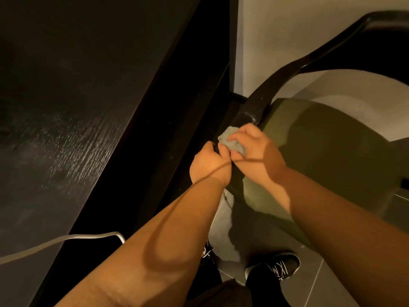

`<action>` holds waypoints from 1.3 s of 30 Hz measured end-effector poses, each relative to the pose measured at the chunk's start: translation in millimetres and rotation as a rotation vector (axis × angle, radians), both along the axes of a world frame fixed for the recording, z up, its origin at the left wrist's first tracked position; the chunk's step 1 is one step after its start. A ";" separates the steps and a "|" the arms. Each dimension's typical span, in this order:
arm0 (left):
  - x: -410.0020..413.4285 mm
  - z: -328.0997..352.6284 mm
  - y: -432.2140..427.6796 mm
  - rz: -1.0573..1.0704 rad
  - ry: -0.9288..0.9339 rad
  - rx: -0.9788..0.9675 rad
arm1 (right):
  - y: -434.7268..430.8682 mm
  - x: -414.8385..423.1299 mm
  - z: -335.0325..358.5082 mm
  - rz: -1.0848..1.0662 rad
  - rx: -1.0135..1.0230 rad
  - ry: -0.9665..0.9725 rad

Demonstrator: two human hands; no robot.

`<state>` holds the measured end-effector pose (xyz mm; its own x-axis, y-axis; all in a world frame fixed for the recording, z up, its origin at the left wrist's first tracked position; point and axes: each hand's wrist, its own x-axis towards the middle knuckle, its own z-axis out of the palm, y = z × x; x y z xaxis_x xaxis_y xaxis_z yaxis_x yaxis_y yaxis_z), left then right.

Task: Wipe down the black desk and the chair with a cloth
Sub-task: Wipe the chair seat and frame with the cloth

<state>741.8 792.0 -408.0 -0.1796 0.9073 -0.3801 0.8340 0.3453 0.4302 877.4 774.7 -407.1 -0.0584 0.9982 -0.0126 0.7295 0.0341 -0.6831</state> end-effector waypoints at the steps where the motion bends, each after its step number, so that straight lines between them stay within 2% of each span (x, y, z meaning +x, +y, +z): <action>1: 1.1 -0.2 3.9 0.015 0.010 -0.031 | 1.1 3.3 2.1 0.024 -0.001 -0.011; 3: 5.0 -2.2 15.2 0.037 0.044 -0.077 | 19.9 17.1 4.6 0.040 0.017 -0.084; 5: 8.6 -7.0 22.1 0.037 0.113 -0.059 | 46.0 34.6 2.5 -0.061 0.028 -0.148; 8: 12.2 -9.2 18.5 0.060 0.185 0.025 | 55.9 42.0 -1.4 -0.161 0.020 -0.126; 12: 15.3 -2.6 17.5 0.072 0.195 0.043 | 14.0 17.1 5.1 0.007 0.013 0.048; 15: 18.0 0.5 16.8 0.082 0.225 0.066 | 20.8 26.4 8.0 0.108 0.012 -0.033; 19: 17.4 -1.9 15.1 0.058 0.246 0.083 | 73.4 61.3 3.5 -0.030 0.036 -0.129; 22: 17.8 0.8 13.8 0.011 0.249 0.086 | 66.9 51.1 7.7 -0.113 0.018 -0.155; 26: 20.0 4.9 15.6 -0.007 0.260 0.083 | 17.6 23.9 10.9 0.111 0.010 -0.089; 28: 20.7 4.9 16.0 -0.006 0.269 0.085 | 22.0 31.8 8.7 0.201 -0.008 -0.116; 30: 20.9 4.1 16.0 -0.017 0.281 0.096 | 41.2 46.2 7.2 0.155 0.025 -0.157; 32: 21.3 3.9 16.2 -0.020 0.286 0.096 | 59.6 60.2 10.2 0.020 0.046 -0.182; 35: 22.4 3.8 16.5 -0.023 0.292 0.092 | 62.4 54.2 16.6 -0.122 -0.017 -0.232; 37: 23.8 5.1 18.1 -0.024 0.291 0.096 | 46.8 36.7 23.6 -0.059 -0.092 -0.231; 39: 26.8 7.5 21.2 -0.029 0.300 0.097 | 29.8 25.6 26.4 0.050 -0.083 -0.180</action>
